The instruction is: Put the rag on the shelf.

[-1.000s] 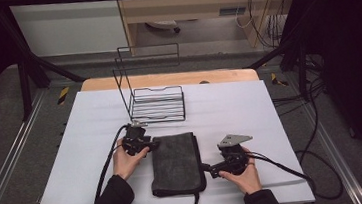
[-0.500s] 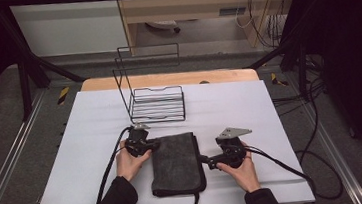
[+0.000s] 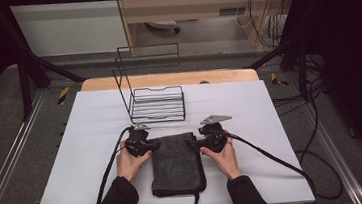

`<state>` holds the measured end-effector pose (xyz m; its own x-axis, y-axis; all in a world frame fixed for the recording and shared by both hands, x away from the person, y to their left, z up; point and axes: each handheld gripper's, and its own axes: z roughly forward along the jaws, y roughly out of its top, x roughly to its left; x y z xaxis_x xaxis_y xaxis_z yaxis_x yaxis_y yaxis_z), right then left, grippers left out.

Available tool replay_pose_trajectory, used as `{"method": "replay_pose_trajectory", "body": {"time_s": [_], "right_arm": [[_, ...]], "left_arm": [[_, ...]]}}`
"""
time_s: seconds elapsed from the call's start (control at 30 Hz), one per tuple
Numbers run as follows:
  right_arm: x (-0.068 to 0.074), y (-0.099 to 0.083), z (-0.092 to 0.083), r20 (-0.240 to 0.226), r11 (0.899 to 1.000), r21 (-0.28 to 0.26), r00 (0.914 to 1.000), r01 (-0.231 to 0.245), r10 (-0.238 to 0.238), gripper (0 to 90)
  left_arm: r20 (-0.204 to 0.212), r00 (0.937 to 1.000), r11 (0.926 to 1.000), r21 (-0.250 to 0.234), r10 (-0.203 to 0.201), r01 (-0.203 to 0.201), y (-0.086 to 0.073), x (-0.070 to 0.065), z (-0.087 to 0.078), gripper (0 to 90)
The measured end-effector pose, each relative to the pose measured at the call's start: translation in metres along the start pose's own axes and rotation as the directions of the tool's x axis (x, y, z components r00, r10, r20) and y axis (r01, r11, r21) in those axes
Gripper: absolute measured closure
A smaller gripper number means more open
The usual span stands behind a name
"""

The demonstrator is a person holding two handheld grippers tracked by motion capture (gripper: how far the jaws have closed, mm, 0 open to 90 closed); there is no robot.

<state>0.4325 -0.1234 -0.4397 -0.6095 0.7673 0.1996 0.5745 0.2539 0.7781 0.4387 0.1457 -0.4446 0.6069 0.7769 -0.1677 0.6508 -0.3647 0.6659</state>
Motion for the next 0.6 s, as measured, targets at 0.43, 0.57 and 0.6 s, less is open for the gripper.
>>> {"method": "replay_pose_trajectory", "body": {"time_s": [0.43,0.57,0.6], "right_arm": [[-0.0069,-0.0026,0.0144,0.002,0.996,0.084,0.9996,-0.027,0.026,53.7],[-0.0076,-0.0028,0.0152,-0.011,0.993,0.103,0.9982,-0.057,0.058,57.8],[-0.0079,-0.0025,0.0152,-0.016,0.992,0.108,0.9977,-0.063,0.065,59.1]], "left_arm": [[0.008,1.0000,1.0000,-0.004,0.003,-0.003,-0.0007,0.0015,0.0000,74.7],[0.013,0.9999,1.0000,-0.005,0.005,-0.005,-0.0008,0.0022,0.0000,74.6],[0.014,0.9999,1.0000,-0.006,0.006,-0.006,-0.0009,0.0024,0.0000,74.6]]}}
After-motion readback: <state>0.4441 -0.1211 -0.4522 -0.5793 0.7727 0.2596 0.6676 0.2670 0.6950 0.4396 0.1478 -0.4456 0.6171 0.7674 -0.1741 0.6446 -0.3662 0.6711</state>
